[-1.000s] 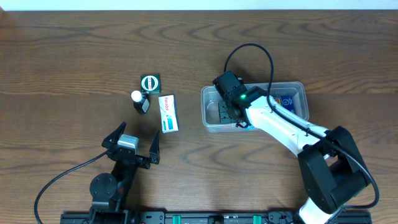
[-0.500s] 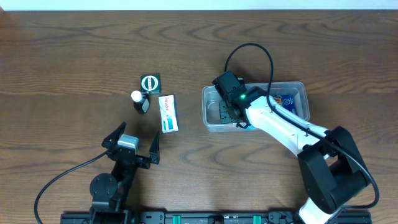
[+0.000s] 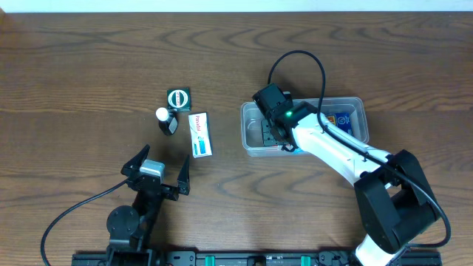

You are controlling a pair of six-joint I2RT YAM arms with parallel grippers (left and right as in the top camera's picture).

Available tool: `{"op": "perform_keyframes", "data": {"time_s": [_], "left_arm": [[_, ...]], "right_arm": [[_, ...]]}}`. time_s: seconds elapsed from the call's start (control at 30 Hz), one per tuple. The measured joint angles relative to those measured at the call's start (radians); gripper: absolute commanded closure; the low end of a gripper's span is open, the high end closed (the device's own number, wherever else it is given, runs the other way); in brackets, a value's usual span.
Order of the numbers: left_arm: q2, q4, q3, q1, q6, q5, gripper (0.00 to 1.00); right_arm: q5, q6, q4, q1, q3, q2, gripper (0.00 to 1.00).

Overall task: Pack container
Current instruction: 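Lower the red box into the container next to the blue box, then open the right gripper and adjust the red box in the container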

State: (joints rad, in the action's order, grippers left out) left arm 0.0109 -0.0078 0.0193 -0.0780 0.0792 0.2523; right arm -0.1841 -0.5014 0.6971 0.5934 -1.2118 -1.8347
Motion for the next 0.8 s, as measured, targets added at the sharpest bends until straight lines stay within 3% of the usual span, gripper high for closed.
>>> {"op": "perform_keyframes", "data": {"time_s": [0.2, 0.3, 0.37, 0.5, 0.53, 0.8], "left_arm": [[0.000, 0.000, 0.000, 0.000, 0.000, 0.000, 0.02], [0.000, 0.000, 0.000, 0.000, 0.000, 0.000, 0.02], [0.000, 0.000, 0.000, 0.000, 0.000, 0.000, 0.02], [0.000, 0.000, 0.000, 0.000, 0.000, 0.000, 0.02], [0.000, 0.000, 0.000, 0.000, 0.000, 0.000, 0.02], [0.000, 0.000, 0.000, 0.000, 0.000, 0.000, 0.02]], "right_arm": [[0.000, 0.000, 0.014, 0.000, -0.049, 0.000, 0.39], [0.000, 0.001, 0.021, 0.000, -0.060, 0.000, 0.46], [-0.001, 0.000, 0.023, 0.000, -0.064, 0.000, 0.56], [0.002, -0.002, 0.027, 0.000, -0.066, 0.000, 0.93], [0.003, -0.011, 0.030, 0.000, -0.066, 0.000, 0.99], [0.015, -0.013, 0.035, 0.000, -0.067, 0.000, 0.99]]}}
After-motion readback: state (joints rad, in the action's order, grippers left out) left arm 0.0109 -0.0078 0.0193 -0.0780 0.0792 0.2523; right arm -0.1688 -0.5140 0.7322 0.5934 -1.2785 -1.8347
